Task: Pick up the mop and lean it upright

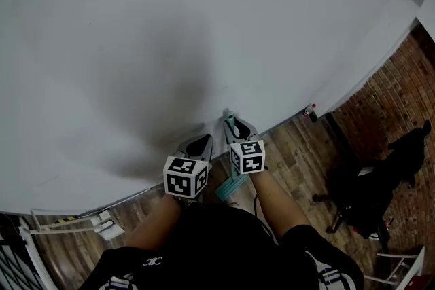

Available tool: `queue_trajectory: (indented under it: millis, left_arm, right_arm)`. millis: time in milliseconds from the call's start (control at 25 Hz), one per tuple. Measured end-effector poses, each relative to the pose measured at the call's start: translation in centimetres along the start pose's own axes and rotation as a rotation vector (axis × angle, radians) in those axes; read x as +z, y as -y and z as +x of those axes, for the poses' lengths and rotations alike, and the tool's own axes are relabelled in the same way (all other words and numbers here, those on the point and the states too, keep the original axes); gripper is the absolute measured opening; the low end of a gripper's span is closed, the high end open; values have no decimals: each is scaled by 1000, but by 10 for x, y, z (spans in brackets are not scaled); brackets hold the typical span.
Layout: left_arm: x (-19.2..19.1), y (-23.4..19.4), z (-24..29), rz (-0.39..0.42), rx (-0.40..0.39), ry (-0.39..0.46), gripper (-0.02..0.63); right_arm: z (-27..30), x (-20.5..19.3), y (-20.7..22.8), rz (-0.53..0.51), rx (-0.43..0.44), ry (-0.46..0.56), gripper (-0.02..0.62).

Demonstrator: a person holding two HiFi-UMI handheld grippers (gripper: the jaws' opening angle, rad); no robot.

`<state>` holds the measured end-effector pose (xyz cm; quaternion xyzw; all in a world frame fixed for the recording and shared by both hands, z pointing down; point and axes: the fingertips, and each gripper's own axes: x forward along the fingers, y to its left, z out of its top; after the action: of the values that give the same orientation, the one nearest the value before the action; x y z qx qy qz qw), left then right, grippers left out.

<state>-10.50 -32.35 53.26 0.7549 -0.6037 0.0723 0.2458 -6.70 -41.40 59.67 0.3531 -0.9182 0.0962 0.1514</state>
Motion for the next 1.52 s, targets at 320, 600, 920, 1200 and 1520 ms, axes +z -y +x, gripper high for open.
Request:
queue_trajectory:
  millis: [320, 600, 920, 1200, 1520]
  left_arm:
    - [-2, -34, -12, -30, 68, 15, -3]
    - [5, -36, -9, -31, 50, 19, -3]
    - [17, -11, 30, -13, -60, 8, -3]
    - [22, 51, 64, 47, -245, -26, -3]
    - [11, 126, 80, 104, -365, -74, -4]
  right_arm:
    - [28, -5, -10, -9, 16, -32, 120]
    - [29, -7, -11, 66, 72, -97, 141]
    - [-33, 31, 20, 139, -30, 40, 14]
    - [-111, 55, 61, 104, -262, 118, 12]
    - [-182, 34, 85, 138, -366, 104, 12]
